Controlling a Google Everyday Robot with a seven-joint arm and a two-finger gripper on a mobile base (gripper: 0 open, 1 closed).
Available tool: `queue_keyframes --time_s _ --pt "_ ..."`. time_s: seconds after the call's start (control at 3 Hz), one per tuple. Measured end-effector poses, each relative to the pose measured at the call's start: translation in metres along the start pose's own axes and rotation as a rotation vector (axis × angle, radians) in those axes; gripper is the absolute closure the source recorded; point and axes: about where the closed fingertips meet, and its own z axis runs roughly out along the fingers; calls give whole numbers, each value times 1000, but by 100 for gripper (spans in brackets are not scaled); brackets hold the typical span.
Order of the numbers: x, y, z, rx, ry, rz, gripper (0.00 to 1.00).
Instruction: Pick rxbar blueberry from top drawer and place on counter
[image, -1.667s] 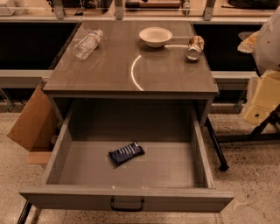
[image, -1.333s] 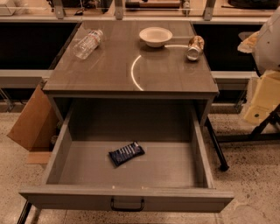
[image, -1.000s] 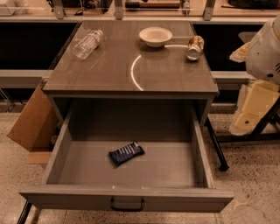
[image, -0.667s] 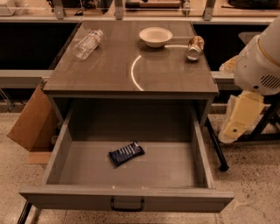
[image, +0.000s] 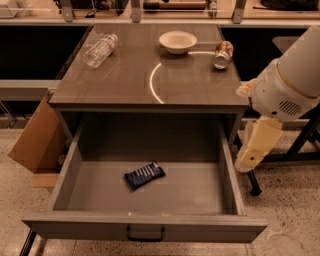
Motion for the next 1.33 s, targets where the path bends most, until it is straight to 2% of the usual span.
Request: queue_keyframes --time_s 0.33,1.0,1.33 --pt "2 5 28 -37 -37 -21 0" --pt "-5 30 125 -126 -142 -110 0" --pt "-5 30 125 -126 -142 -110 0"
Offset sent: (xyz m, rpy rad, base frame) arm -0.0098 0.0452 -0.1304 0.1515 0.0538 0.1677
